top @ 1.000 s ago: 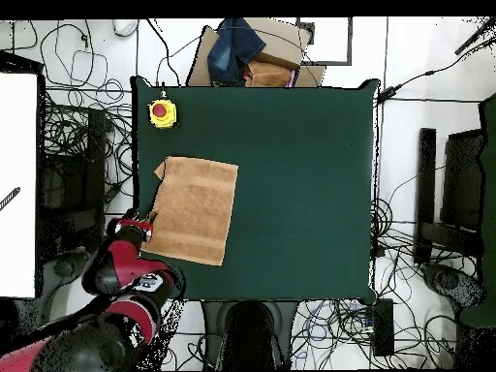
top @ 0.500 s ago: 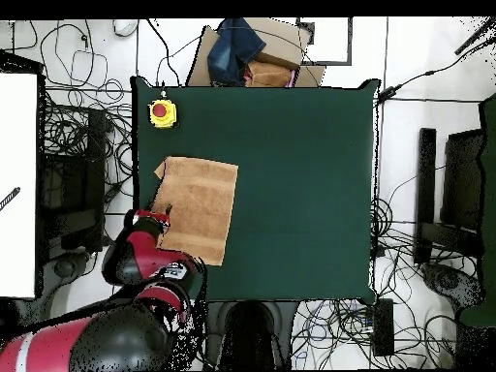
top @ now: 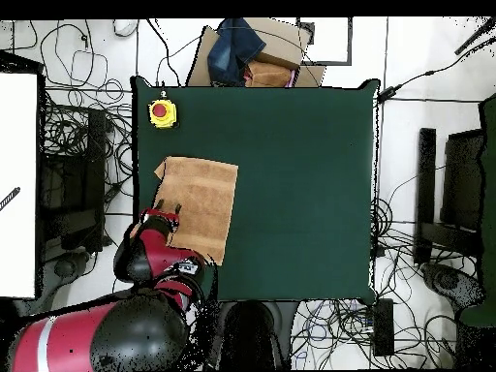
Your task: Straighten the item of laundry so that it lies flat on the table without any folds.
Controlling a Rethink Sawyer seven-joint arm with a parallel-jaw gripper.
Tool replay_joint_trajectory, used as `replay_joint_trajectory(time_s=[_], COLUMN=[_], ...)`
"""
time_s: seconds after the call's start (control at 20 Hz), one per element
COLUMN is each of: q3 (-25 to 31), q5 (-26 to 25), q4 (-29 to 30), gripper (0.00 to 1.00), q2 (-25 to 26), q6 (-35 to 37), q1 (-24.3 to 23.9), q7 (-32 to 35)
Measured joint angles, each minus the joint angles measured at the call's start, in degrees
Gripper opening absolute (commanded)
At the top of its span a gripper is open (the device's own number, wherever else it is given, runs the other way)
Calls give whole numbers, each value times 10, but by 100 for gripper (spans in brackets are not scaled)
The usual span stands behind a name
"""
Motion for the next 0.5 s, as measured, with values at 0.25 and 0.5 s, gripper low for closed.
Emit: replay_joint_trajectory(time_s=[0.25,0.5], q3=[0,-2], q5=[-3,-16], q4=[0,-1], gripper=[100,100], q2=[1,2], q6=[0,0], q1=[0,-3], q7=[0,0])
